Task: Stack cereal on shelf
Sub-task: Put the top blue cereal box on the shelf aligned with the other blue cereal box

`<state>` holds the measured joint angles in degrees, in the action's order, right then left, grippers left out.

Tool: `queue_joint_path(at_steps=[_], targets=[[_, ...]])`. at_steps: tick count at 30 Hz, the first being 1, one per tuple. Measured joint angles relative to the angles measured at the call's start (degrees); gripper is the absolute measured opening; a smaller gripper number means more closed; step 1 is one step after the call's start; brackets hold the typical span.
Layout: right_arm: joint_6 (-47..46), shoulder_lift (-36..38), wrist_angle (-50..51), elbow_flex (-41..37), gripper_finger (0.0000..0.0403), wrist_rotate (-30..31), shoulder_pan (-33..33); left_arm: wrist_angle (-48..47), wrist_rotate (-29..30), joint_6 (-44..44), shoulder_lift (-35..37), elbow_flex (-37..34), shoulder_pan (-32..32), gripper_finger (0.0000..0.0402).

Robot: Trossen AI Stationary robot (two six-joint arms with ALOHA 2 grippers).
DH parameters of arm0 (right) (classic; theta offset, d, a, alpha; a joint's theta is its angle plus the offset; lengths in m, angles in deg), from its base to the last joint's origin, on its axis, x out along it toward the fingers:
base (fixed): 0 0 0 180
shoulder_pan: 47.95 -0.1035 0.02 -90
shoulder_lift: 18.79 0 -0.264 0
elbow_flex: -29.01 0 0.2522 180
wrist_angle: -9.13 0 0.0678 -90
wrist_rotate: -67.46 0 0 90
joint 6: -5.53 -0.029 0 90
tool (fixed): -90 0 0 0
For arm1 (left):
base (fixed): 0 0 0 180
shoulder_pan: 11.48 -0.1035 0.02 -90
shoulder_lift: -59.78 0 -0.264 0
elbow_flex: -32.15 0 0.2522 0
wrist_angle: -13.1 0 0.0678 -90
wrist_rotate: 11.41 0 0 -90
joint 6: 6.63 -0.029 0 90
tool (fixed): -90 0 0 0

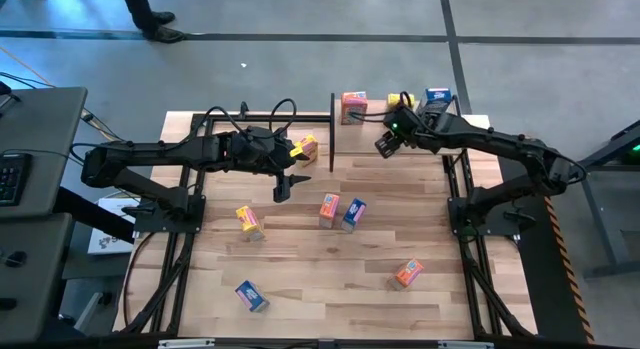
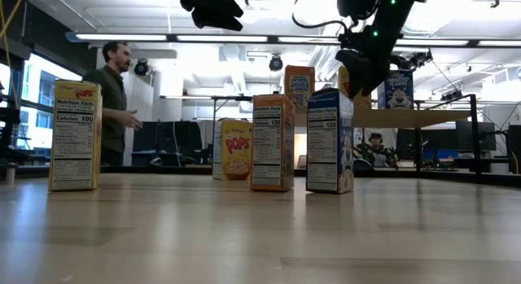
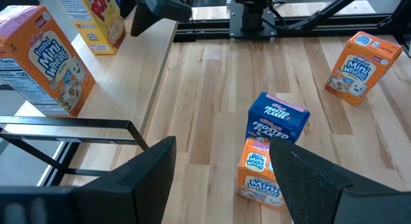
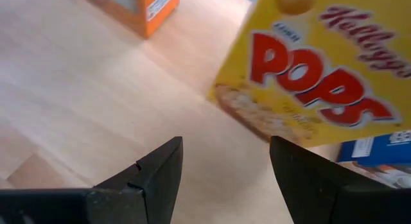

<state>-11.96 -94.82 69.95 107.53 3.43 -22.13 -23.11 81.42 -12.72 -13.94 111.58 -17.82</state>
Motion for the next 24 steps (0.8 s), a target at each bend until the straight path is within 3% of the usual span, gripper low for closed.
queue_joint_path(at_steps=[7,13,24], targets=[[-0.02,0.02,0.42,0.00,0.0226,-0.22,-3.24,0.01,0.00,-0.02,0.00,0.00,0.01,0.0241],[1.92,0.04,2.29,3.13,0.0226,-4.44,-5.47,0.01,0.00,-0.02,0.00,0.00,0.00,0.0241],[18.99,0.07,4.24,12.99,0.0226,-20.68,-9.13,0.01,0.00,-0.05,0.00,0.00,0.00,0.0241]])
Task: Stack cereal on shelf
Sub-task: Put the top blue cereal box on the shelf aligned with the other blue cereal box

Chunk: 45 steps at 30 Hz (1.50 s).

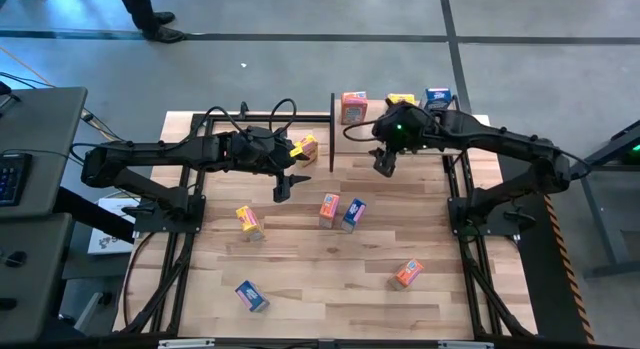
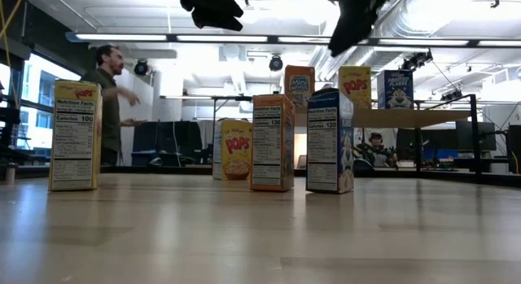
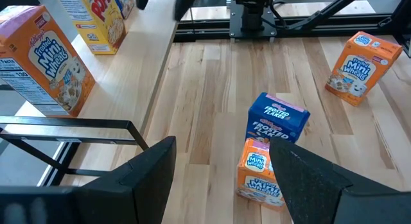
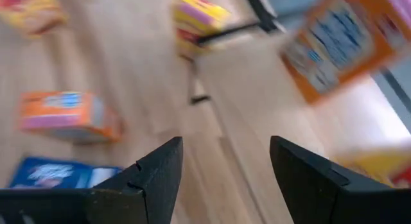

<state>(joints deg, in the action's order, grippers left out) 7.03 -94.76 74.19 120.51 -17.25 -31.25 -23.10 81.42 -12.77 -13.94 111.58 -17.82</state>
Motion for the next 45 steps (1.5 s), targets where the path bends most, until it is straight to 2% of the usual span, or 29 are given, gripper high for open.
queue_joint_path(at_steps=[4,8,25,35,38,45], targets=[[6.31,0.00,0.43,1.90,0.0226,-5.34,-1.75,0.00,0.00,0.03,0.00,0.00,0.00,0.0241],[11.72,0.00,0.29,2.41,0.0226,-7.91,-3.60,0.00,0.00,0.02,0.00,0.00,0.02,0.0241],[17.03,-0.02,0.34,2.45,0.0227,-8.35,-10.08,0.04,0.00,0.03,0.00,0.00,0.01,0.0241],[21.76,-0.18,0.34,2.45,0.0262,-11.32,-13.03,0.06,0.00,-0.01,0.00,0.00,0.01,0.0241],[23.37,-0.42,0.28,2.42,0.0264,-13.10,-13.91,0.07,0.00,-0.01,0.00,0.00,0.00,0.0241],[24.35,-3.12,1.30,2.12,0.0264,-12.67,-15.00,0.10,0.00,0.05,0.00,0.00,0.00,0.0241]])
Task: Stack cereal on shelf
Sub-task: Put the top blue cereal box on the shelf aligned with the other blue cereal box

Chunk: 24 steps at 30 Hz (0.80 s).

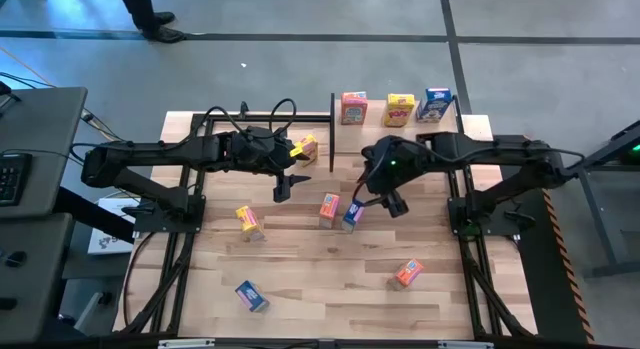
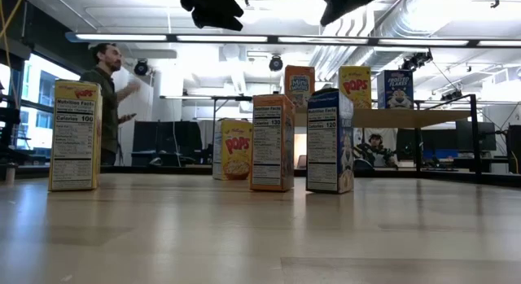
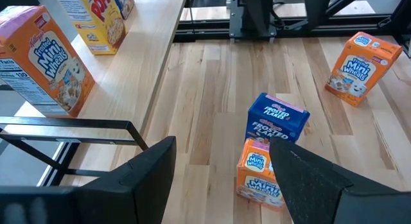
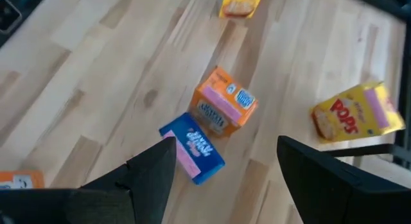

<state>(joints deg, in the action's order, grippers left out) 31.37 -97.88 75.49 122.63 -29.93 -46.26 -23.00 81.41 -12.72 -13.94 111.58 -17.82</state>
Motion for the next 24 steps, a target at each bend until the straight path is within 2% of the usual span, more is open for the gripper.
queue_joint_path(at_steps=[10,16,24], targets=[[5.83,-4.58,0.16,-0.07,0.0264,-0.02,-0.25,-0.06,0.01,0.00,0.00,0.00,0.00,0.0241],[6.55,-7.56,0.48,-0.07,0.0264,-3.15,-0.40,-0.06,0.01,-0.02,0.00,0.00,0.00,0.0241],[10.21,-11.61,2.16,-0.07,0.0264,-2.03,-2.88,-0.08,0.01,-0.02,0.00,0.00,0.00,0.0241]])
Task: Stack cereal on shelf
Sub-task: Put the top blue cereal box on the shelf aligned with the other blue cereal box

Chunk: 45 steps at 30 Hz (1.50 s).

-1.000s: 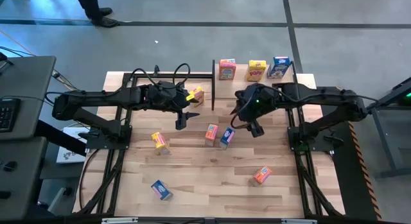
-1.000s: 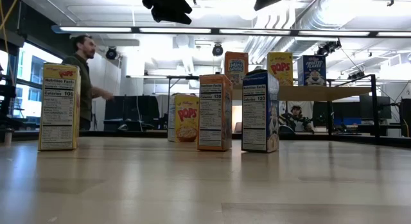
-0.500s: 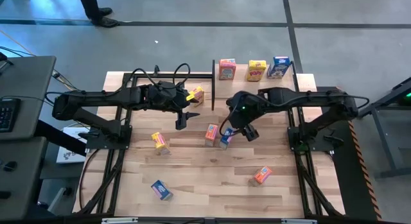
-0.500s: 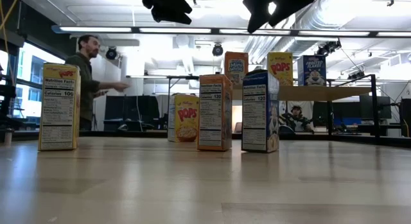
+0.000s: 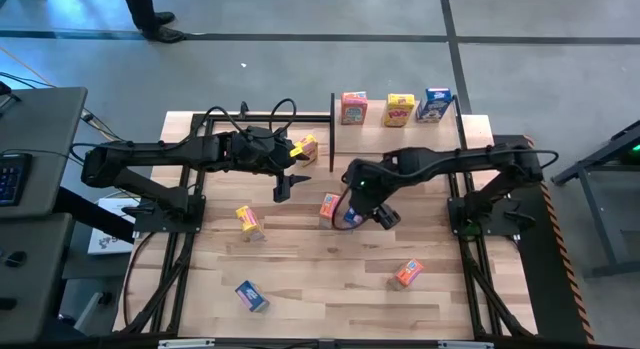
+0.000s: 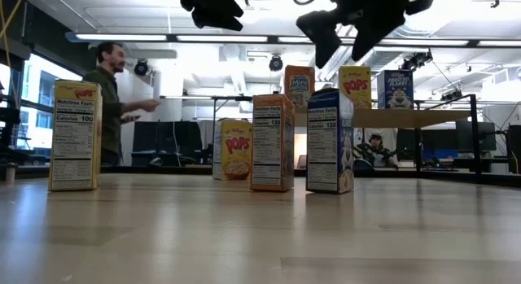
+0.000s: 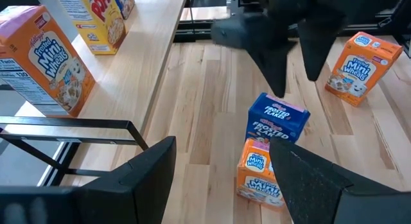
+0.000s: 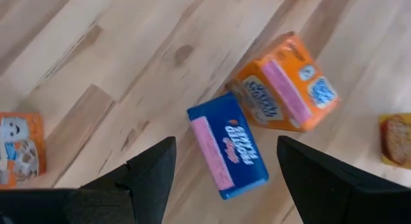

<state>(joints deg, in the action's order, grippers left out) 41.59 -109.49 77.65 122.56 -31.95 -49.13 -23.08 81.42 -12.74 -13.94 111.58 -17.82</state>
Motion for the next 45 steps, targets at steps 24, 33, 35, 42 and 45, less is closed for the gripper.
queue_joint_path(at_steps=[24,33,35,42,45], targets=[[3.00,-7.72,0.70,-0.04,0.0264,9.89,-1.82,0.00,0.02,0.00,0.00,0.00,0.00,0.0241],[2.82,-8.44,0.39,-0.04,0.0264,9.89,-1.82,0.02,0.02,0.02,0.00,0.00,0.00,0.0241],[2.82,-8.83,0.69,-0.05,0.0263,9.89,-1.82,0.00,0.02,0.02,0.00,0.00,0.00,0.0241],[2.68,-9.11,0.75,-0.04,0.0262,10.43,-1.82,-0.05,0.02,0.02,0.00,0.00,0.00,0.0241],[2.40,-9.11,0.70,-0.04,0.0249,10.43,-1.82,-0.07,0.02,0.02,0.00,0.00,0.00,0.0241]])
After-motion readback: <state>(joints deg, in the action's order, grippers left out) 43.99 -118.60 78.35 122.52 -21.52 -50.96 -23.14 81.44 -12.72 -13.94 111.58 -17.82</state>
